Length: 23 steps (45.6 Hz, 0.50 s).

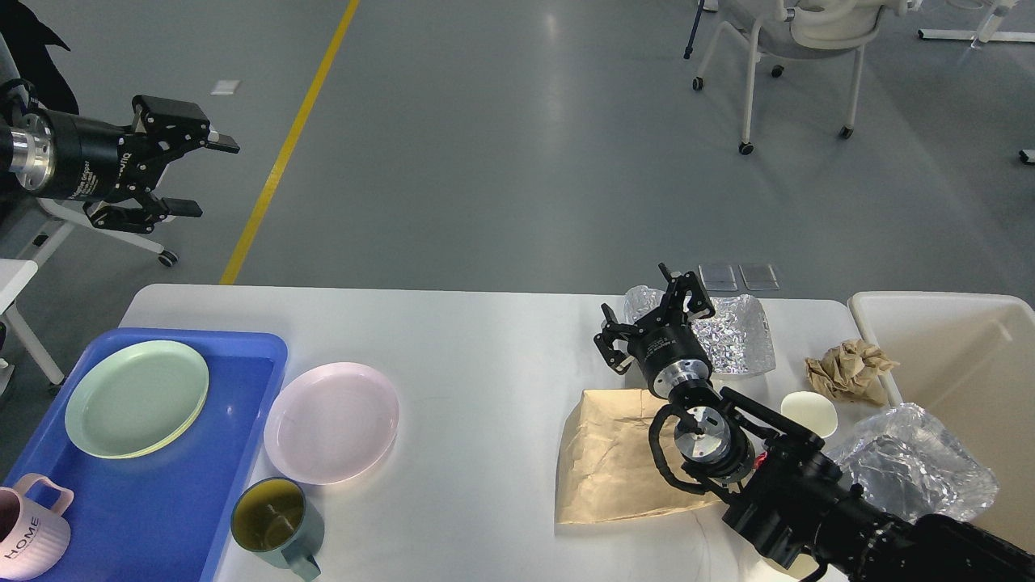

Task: Tidy desktop
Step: 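Raise the left gripper and move it over the mug with tea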

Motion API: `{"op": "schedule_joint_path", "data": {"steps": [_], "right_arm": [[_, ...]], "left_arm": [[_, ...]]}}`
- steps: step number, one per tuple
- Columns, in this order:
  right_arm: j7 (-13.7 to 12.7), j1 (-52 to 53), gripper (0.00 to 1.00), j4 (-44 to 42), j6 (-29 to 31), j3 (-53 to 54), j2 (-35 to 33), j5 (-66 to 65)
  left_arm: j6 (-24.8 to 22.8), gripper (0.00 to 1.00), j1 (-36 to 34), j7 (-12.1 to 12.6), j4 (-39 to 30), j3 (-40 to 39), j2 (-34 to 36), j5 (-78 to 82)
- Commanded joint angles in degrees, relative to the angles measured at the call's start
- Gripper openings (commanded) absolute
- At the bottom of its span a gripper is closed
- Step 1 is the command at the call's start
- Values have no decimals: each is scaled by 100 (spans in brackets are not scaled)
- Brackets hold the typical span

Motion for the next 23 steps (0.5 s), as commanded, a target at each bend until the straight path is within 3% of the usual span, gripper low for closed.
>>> {"op": "schedule_joint_path", "data": {"steps": [1, 9, 23], "right_arm": [[0, 0, 100, 0, 0, 0, 0, -3], [0, 0, 100, 0, 0, 0, 0, -3], [0, 0, 100, 0, 0, 0, 0, -3]], "left_arm": [[-66, 98, -328, -14, -125, 1110, -299, -15], [-66, 98, -654, 12, -679, 2333, -651, 2], [-66, 98, -56, 135, -714, 2562, -1160, 994]]}}
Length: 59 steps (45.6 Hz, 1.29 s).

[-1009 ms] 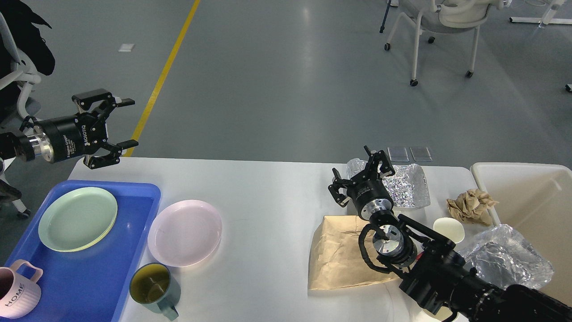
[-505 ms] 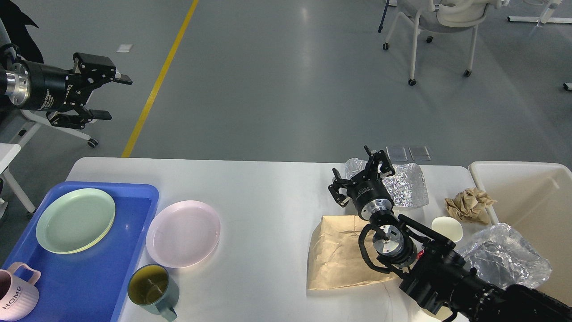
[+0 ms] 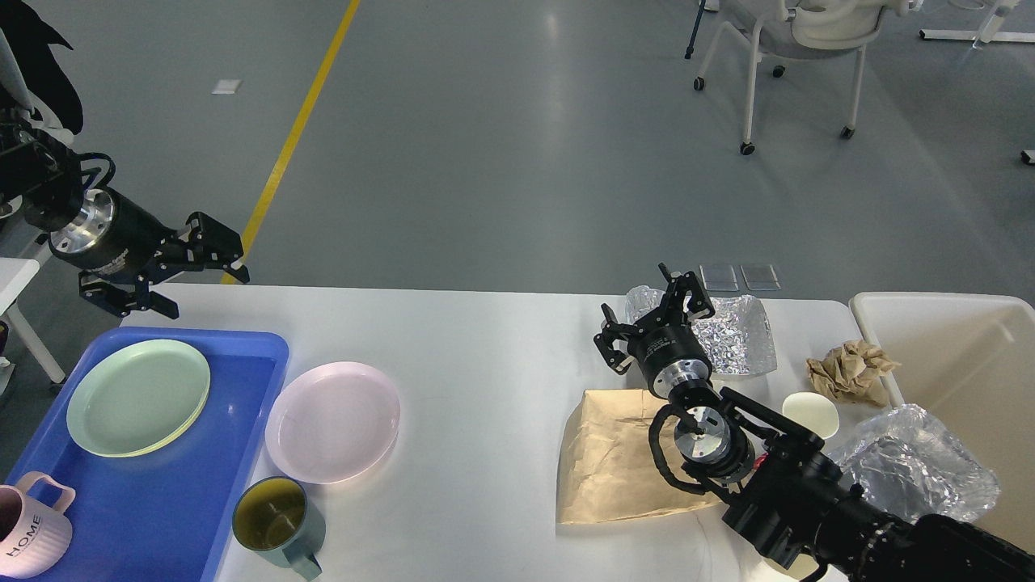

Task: Tidy desktop
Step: 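Raise the left gripper and move it over the mug with tea, then lower the left gripper and grasp the mug with tea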

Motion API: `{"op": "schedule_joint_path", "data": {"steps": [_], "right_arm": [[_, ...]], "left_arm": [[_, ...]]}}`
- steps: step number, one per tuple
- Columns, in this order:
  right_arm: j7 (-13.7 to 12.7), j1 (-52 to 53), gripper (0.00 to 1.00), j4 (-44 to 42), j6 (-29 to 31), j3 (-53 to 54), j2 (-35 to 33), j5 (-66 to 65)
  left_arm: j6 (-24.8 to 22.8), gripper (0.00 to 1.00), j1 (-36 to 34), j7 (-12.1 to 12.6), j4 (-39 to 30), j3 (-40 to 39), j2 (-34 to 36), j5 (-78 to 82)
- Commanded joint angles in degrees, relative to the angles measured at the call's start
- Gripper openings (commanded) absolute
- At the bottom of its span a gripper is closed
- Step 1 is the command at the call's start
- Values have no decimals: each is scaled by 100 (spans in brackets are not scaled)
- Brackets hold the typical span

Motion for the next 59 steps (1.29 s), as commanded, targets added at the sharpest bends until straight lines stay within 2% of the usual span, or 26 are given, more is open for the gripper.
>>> {"op": "schedule_joint_path", "data": {"steps": [1, 8, 18, 20, 25, 29, 40, 53, 59], "right_arm": [[0, 0, 100, 0, 0, 0, 0, 0], [0, 0, 100, 0, 0, 0, 0, 0], [0, 0, 100, 0, 0, 0, 0, 0], [0, 0, 100, 0, 0, 0, 0, 0], [0, 0, 100, 0, 0, 0, 0, 0], [0, 0, 100, 0, 0, 0, 0, 0], [0, 0, 100, 0, 0, 0, 0, 8], [0, 0, 100, 0, 0, 0, 0, 0], [0, 0, 100, 0, 0, 0, 0, 0]], "left_arm": [[1, 98, 250, 119, -72, 162, -462, 672], [1, 97, 276, 260, -467, 813, -1333, 796], [1, 97, -101, 365, -1293, 1095, -1659, 875], [1, 97, -137, 435, -1399, 1095, -1676, 893], [1, 97, -198, 813, -1557, 1077, -1755, 893], [1, 97, -216, 972, -1777, 1024, -1817, 893], [1, 97, -76, 981, -2111, 902, -1984, 893], [1, 96, 249, 1042, -2155, 822, -1800, 910], [1, 94, 443, 1279, -2103, 822, -1800, 910]]}}
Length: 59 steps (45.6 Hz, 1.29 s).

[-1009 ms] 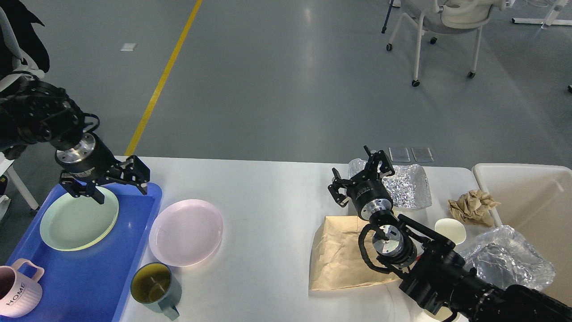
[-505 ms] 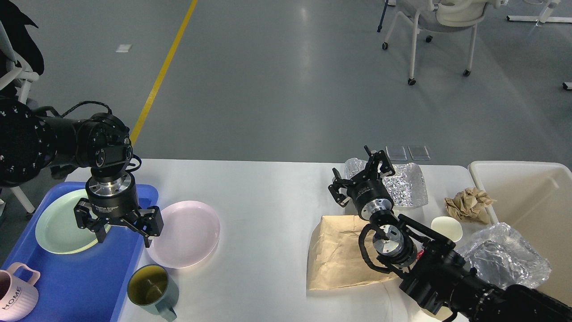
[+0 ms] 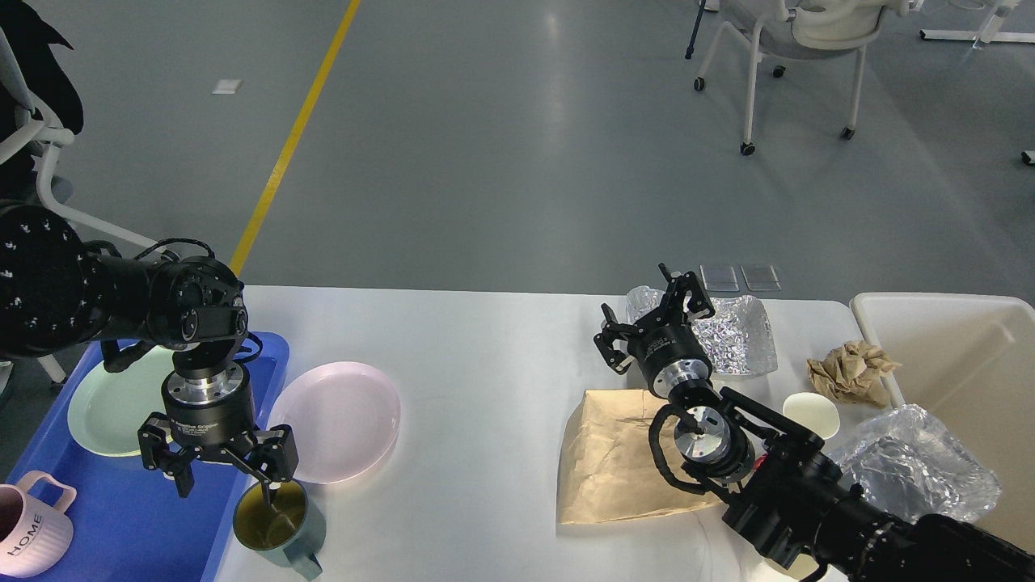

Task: Tidy desktop
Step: 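Lower the left gripper and grasp the mug with tea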

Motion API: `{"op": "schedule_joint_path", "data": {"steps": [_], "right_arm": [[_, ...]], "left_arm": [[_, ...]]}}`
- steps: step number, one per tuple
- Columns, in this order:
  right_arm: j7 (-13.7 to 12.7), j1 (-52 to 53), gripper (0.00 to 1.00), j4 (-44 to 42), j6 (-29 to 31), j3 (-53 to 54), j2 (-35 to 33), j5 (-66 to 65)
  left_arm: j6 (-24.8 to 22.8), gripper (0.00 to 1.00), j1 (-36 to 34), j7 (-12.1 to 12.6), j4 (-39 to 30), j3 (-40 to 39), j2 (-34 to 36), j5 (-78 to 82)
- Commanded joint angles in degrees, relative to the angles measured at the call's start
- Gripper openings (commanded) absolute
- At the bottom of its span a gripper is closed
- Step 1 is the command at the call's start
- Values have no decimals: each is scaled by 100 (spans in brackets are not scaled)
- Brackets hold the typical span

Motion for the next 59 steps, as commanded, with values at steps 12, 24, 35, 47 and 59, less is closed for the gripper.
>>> {"op": "schedule_joint_path", "data": {"steps": [12, 24, 35, 47, 59], "right_arm": [[0, 0, 100, 0, 0, 0, 0, -2], [0, 0, 100, 0, 0, 0, 0, -2], [0, 0, 100, 0, 0, 0, 0, -2], [0, 0, 100, 0, 0, 0, 0, 7], [0, 0, 100, 0, 0, 0, 0, -2]], "left_arm": [[0, 88, 544, 208, 671, -125, -77, -33], [0, 64, 834, 216, 891, -600, -103, -33], [0, 5, 905, 217, 882, -723, -121, -24], [0, 0, 940, 208, 882, -758, -77, -50], [0, 0, 343, 208, 541, -996, 99, -76]]}}
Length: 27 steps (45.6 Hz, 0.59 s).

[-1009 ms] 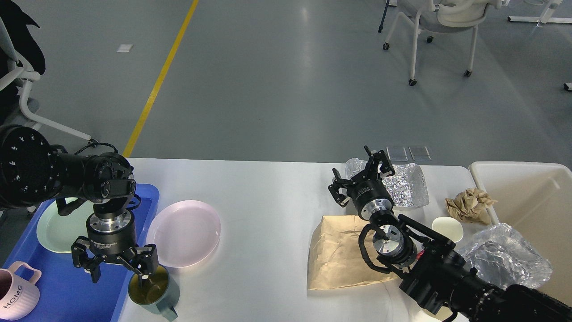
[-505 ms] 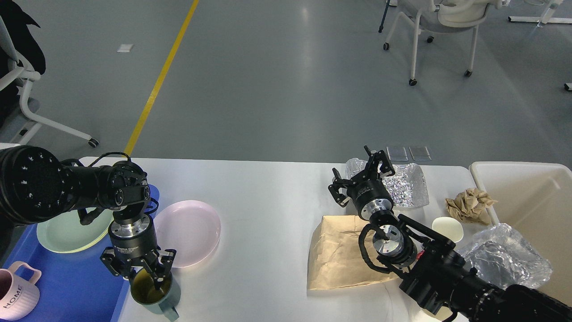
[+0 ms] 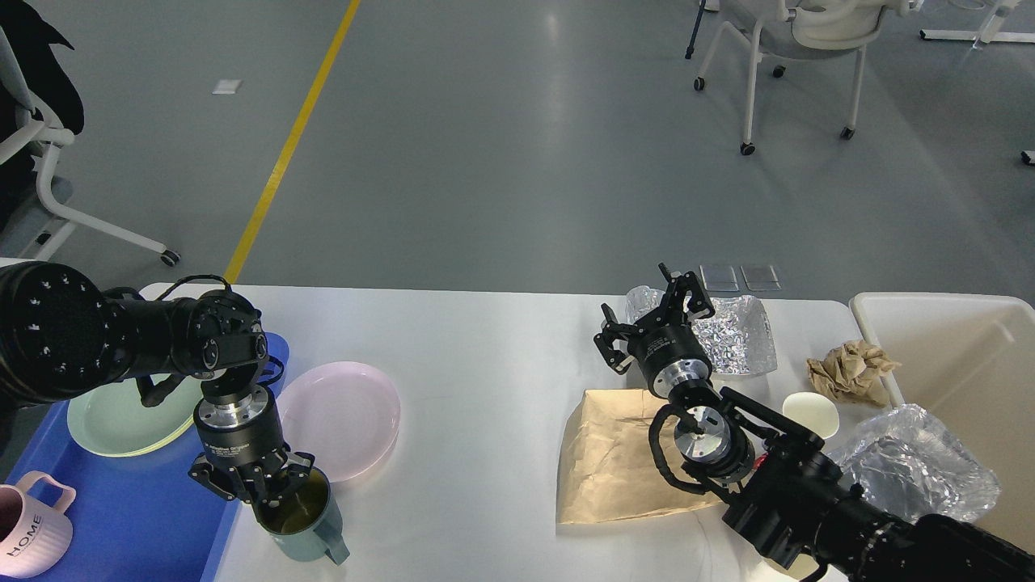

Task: Tidy desktop
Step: 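Lower the left gripper and grasp the mug with tea, then carry the mug onto the blue tray and release it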

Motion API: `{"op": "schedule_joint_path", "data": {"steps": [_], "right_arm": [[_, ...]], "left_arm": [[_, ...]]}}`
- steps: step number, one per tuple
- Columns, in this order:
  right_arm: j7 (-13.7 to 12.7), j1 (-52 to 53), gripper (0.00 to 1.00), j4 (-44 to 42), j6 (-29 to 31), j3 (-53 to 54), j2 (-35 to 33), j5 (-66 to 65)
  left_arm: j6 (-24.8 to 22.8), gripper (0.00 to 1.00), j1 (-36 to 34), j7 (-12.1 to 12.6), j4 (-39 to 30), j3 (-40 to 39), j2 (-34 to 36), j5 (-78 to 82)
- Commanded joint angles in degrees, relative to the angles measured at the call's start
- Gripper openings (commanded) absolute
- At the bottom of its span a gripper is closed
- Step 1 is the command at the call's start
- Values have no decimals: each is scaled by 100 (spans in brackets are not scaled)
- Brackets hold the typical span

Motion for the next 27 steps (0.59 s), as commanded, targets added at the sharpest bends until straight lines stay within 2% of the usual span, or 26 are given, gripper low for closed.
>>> {"op": "schedule_joint_path", "data": {"steps": [1, 14, 27], "right_arm": [[0, 0, 100, 0, 0, 0, 0, 0], [0, 0, 100, 0, 0, 0, 0, 0], [0, 0, 100, 0, 0, 0, 0, 0]], "left_arm": [[0, 0, -535, 0, -370, -119, 162, 3], [0, 0, -1661, 35, -1461, -286, 1085, 3], [0, 0, -1416, 44, -1163, 48, 2482, 12]]}}
